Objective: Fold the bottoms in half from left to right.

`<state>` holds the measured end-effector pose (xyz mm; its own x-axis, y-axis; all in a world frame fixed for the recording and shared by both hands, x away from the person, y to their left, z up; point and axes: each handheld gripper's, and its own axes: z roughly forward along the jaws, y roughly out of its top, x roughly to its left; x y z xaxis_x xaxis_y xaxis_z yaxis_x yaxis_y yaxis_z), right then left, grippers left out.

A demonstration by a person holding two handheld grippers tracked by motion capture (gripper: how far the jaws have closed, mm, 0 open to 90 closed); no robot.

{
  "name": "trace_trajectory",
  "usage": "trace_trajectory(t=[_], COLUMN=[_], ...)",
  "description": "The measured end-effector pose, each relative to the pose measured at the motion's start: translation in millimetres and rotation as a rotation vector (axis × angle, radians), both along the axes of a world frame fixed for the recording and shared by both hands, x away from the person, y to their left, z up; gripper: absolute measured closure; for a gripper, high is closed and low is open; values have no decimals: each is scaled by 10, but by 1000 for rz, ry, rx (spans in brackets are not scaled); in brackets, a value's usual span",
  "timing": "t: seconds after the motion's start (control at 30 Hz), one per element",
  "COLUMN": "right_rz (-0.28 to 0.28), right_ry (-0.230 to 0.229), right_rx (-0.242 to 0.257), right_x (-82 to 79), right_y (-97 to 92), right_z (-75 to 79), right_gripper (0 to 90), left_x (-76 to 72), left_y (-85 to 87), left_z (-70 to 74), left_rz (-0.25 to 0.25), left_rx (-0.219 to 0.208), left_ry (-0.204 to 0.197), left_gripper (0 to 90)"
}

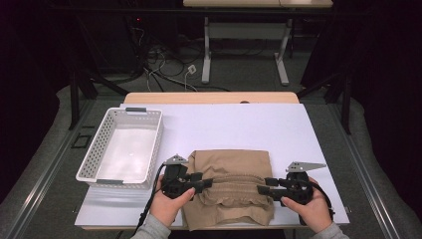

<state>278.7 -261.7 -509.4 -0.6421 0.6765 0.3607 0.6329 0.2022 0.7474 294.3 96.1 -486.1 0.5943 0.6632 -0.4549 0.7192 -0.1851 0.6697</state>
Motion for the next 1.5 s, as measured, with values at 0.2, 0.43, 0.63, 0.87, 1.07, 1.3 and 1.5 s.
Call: trace_trajectory(t=[0.2, 0.43, 0.63, 0.87, 1.07, 1.3, 1.5], right_rz=[-28, -85, -82, -26, 16, 60, 79], right_ry=[6, 11, 87, 108, 117, 145, 172], right_rx=[17, -13, -30, -31, -14, 11, 4], right_x=[141, 343, 438, 352, 204, 64, -9], right_y=[-7, -8, 38, 105, 114, 120, 133], right_z=[108, 58, -71, -72, -56, -127, -177], right_gripper=[497, 644, 753, 791, 795, 795, 795], left_x=[172, 322, 360, 261, 133, -17, -109], left_y=[30, -53, -164, -242, -260, -279, -303], left_z=[-44, -184, -287, -296, -282, -321, -353], left_rz=[72, 69, 48, 1, -42, -83, -109], left_rx=[32, 34, 41, 13, 4, 3, 15], left_ry=[35, 95, 130, 148, 146, 154, 153], left_gripper=[531, 621, 761, 842, 855, 857, 863])
